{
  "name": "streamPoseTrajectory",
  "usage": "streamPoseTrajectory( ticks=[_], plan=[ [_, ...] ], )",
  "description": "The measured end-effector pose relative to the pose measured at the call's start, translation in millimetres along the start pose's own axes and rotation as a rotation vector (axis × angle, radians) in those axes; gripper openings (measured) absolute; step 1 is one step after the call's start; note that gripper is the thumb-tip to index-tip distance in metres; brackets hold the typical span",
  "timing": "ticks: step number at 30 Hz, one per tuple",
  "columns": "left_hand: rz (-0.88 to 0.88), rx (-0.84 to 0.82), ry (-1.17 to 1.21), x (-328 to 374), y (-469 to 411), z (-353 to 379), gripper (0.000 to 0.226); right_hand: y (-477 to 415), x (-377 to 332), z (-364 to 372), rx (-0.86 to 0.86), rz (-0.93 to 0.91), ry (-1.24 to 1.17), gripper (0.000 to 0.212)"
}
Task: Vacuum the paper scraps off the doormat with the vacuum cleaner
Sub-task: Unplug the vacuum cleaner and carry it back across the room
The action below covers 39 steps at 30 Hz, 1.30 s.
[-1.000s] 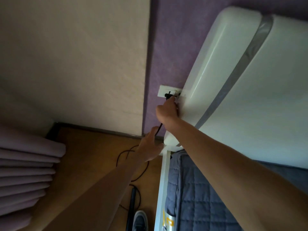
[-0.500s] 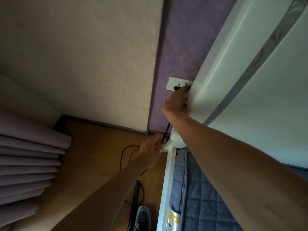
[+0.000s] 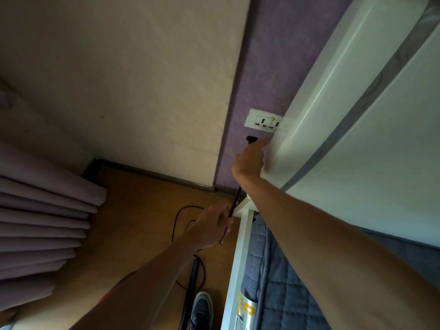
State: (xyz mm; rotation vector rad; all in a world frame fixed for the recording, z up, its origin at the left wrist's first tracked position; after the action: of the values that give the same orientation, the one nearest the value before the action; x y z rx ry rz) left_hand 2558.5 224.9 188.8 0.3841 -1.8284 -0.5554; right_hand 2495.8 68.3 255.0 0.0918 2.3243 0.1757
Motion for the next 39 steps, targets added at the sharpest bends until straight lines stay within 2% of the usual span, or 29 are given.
streamPoseTrajectory(
  ticks=[2,6,11,15,17,19,25,28,32,36,39],
  plan=[
    [-0.036,0.031,0.016,-10.1,5.8,-8.9,0.016,10.4,-5.7,14.6,-0.038,-0.081,0.034,0.054],
    [-0.073,0.135,0.080,-21.7,17.8,-31.9,0.026,17.9,-41.6,30.7,-0.023,-0.257,-0.031,0.022],
    [-0.115,0.320,0.181,-47.2,47.9,-65.8,0.018,44.9,-96.8,74.6,-0.177,-0.494,-0.102,0.026],
    [-0.163,0.459,0.283,-71.6,83.6,-93.9,0.028,86.0,-139.6,118.2,-0.307,-0.682,-0.169,0.029],
    [-0.198,0.499,0.350,-90.4,99.7,-103.8,0.015,110.3,-156.6,140.1,-0.379,-0.748,-0.184,0.030],
    [-0.231,0.541,0.435,-110.2,116.1,-112.8,0.010,135.2,-170.8,162.3,-0.458,-0.782,-0.189,0.030],
    [-0.303,0.663,0.541,-170.5,166.8,-129.7,0.032,213.3,-195.1,224.6,-0.647,-0.885,-0.135,0.033],
    [-0.339,0.687,0.615,-200.5,191.5,-124.6,0.018,256.3,-192.7,256.9,-0.745,-0.926,-0.094,0.037],
    [-0.398,0.740,0.679,-243.5,227.9,-115.5,0.027,317.5,-184.0,296.0,-0.861,-0.989,-0.019,0.038],
    [-0.476,0.765,0.769,-289.3,260.5,-103.1,0.012,381.2,-177.9,326.8,-0.973,-1.036,0.012,0.036],
    [-0.478,0.799,0.787,-312.2,285.6,-99.0,0.011,422.2,-172.6,346.5,-1.043,-1.022,-0.006,0.032]
  ],
)
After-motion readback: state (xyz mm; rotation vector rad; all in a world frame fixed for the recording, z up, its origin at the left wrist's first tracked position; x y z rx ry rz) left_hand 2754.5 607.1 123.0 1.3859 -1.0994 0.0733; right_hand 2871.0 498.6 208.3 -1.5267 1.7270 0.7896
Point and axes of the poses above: each hand's wrist, its own y-axis away from the middle knuckle, its own z-axis out of the palm, x = y × z, the point moved 8 cm from there along -y, towards the middle knuckle, and after that the axes turned 9 degrees about -z, right-handed, at the moved point
